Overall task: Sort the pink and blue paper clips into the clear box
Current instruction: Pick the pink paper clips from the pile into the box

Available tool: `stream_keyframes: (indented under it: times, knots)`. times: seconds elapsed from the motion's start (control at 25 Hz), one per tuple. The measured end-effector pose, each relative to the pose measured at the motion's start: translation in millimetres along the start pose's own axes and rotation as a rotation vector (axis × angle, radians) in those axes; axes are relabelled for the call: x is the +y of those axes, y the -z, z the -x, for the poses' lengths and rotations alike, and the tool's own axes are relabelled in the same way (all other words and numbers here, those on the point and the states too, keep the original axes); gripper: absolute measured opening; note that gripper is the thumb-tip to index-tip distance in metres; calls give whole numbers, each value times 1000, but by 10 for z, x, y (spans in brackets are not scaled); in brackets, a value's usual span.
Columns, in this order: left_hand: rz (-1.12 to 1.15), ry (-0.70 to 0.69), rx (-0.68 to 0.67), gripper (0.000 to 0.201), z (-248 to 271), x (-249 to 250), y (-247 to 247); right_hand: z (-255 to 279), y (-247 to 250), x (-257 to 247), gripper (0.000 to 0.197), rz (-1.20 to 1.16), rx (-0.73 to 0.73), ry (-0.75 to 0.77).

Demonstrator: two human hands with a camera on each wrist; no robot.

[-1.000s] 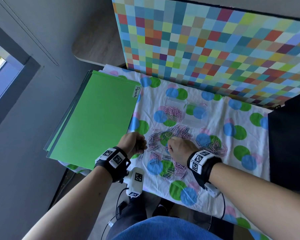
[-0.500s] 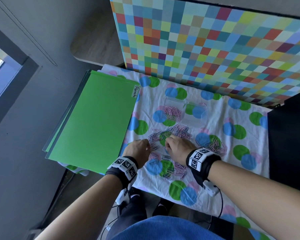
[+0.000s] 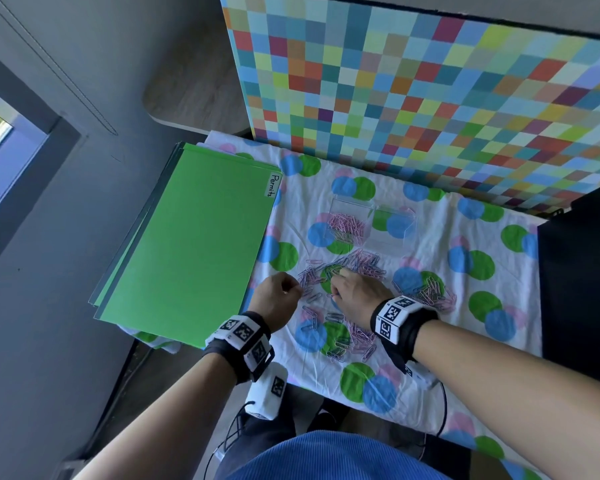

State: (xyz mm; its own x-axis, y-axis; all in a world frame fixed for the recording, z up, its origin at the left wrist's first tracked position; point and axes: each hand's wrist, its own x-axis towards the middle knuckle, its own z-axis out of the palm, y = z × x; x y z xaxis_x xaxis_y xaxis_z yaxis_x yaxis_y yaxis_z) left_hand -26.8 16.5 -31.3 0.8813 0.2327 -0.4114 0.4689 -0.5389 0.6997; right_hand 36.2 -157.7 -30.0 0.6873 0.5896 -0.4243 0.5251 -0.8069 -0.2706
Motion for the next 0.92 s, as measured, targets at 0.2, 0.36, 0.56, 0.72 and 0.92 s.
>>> stream_keyframes:
  times: [0.2,0.36,0.56,0.72,0.92]
  knots:
    - [617,179,-156,7,-3,86,56,-16,-33,-27,7,24,-32,-25]
    - [788,293,-88,22,-41,112,64,27,-7,-45,8,-25,-20,-42]
    - [905,392,-44,20,-51,63,69,61,-11,-83,14,-34,-31,6]
    - [660,296,-107,21,-52,14,57,30,50,-146,17,-69,-38,6]
    - [168,100,-193,21,-68,-8,79,60,139,-220,16,-86,-60,-46]
